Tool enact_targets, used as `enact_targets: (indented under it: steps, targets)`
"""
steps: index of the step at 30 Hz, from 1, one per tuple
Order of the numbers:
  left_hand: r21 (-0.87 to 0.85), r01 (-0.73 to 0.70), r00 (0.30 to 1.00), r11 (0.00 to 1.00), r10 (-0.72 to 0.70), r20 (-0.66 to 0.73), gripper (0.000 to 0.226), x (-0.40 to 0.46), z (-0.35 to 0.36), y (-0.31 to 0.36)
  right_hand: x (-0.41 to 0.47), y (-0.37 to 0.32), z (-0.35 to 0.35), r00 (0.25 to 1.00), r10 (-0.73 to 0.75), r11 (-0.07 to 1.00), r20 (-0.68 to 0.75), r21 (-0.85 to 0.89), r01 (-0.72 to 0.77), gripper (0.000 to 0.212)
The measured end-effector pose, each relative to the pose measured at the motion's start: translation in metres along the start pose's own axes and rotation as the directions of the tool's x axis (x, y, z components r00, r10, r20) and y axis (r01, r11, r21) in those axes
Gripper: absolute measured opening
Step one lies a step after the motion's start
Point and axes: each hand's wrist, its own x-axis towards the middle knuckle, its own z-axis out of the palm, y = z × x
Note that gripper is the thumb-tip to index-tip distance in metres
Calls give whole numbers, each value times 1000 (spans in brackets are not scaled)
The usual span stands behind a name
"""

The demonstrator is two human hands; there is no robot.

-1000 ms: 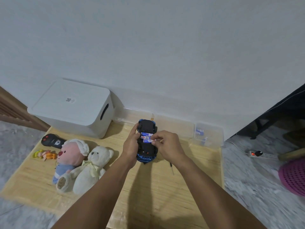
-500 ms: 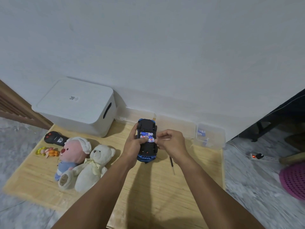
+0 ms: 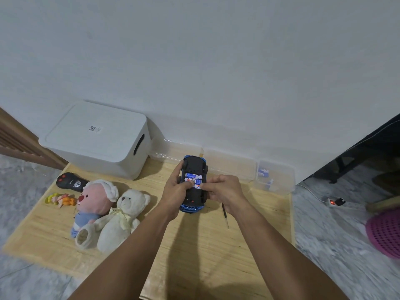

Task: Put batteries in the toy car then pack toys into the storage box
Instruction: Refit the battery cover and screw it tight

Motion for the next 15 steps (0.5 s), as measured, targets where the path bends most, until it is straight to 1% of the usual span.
enact_targets:
  steps: [4, 6, 9, 11, 12, 13, 14, 15]
  targets:
    - [6, -17, 1000, 1000, 17, -7, 65, 1, 1, -2, 2, 3, 5, 997, -28, 998, -69, -59, 24, 18]
    - [14, -11, 1000, 1000, 11, -10, 63, 2, 1, -5, 3, 6, 6, 997, -31, 997, -68, -79, 25, 18]
    - [17, 13, 1000, 1000, -13, -21, 64, 4, -1, -11, 7, 8, -1, 1000, 10, 997, -28, -72, -12, 18]
    - [0, 32, 999, 999, -32, -40, 64, 4, -3, -14, 12, 12, -12, 997, 27, 994, -76, -107, -36, 16]
    - [-18, 42, 998, 999, -43, -56, 63, 5, -5, -15, 15, 15, -19, 992, 10, 987, -126, -155, -30, 13]
    - [-39, 52, 996, 998, -55, -74, 61, 6, -7, -16, 19, 19, -26, 984, -25, 971, -174, -239, -17, 10]
    - [-57, 64, 993, 996, -69, -91, 58, 7, -10, -17, 23, 25, -33, 977, -68, 932, -204, -362, -10, 10]
    - [-73, 75, 991, 995, -83, -108, 55, 8, -13, -18, 26, 31, -38, 972, -101, 867, -212, -498, -18, 11]
